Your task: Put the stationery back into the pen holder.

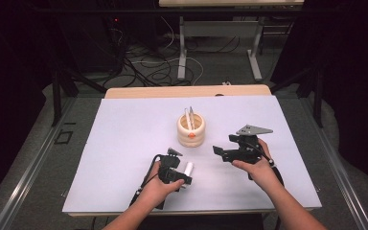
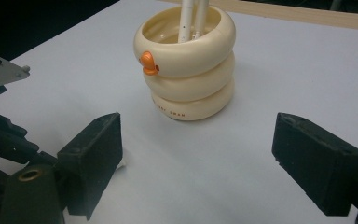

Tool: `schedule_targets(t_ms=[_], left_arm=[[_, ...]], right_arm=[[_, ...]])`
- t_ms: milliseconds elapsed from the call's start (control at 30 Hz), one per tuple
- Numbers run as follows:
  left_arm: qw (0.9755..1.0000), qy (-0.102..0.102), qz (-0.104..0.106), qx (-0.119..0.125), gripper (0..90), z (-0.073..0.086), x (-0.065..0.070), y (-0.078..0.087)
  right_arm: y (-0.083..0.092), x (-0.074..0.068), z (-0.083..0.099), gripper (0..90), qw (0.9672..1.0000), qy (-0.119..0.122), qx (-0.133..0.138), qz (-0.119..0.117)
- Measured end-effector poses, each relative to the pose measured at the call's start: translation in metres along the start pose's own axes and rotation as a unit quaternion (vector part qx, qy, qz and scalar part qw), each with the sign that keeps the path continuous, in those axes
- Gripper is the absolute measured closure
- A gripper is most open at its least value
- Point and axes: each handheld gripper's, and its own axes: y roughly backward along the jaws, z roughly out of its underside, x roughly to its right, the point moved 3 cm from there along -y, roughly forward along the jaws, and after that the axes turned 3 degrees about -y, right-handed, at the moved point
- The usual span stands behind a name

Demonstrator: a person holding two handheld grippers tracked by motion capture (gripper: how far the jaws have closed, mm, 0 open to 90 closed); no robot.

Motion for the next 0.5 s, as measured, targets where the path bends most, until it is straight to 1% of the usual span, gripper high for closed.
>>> schedule_targets(t_ms=[133, 167, 200, 233, 333, 467, 500], left_arm=[[0.9998, 0.016, 0.005, -0.011, 62.6, -0.0001, -0.0007, 0.0005], [0.9998, 0.017, 0.003, -0.011, 63.6, -0.0004, -0.0012, 0.0004], [0.9996, 0.027, 0.005, -0.008, 65.2, -0.0005, -0.001, 0.0], [0.9994, 0.033, 0.006, -0.013, 66.0, -0.0008, -0.0014, 0.0004], [0.9988, 0.047, 0.011, -0.012, 67.0, -0.0014, -0.0029, 0.0002], [0.9983, 0.055, 0.015, -0.014, 67.4, -0.0016, -0.004, 0.0005], [0.9977, 0.065, 0.015, -0.012, 67.5, -0.0017, -0.0033, 0.0002]], right_arm=[[-0.0003, -0.0001, 0.0006, 15.8, 1.0, 0.001, -0.002, 0.0], [-0.0003, 0.0, 0.0007, 15.8, 1.0, 0.001, -0.002, 0.001], [-0.0003, -0.0001, 0.0008, 15.8, 1.0, 0.001, -0.001, 0.001], [-0.0002, 0.0, 0.0007, 15.8, 1.0, 0.002, -0.001, 0.002], [0.0, -0.0004, 0.0004, 15.8, 1.0, 0.006, -0.002, 0.002], [-0.0006, -0.0007, 0.0011, 15.8, 1.0, 0.006, -0.003, 0.002], [-0.0009, -0.0008, 0.0013, 15.8, 1.0, 0.006, -0.004, 0.002]])
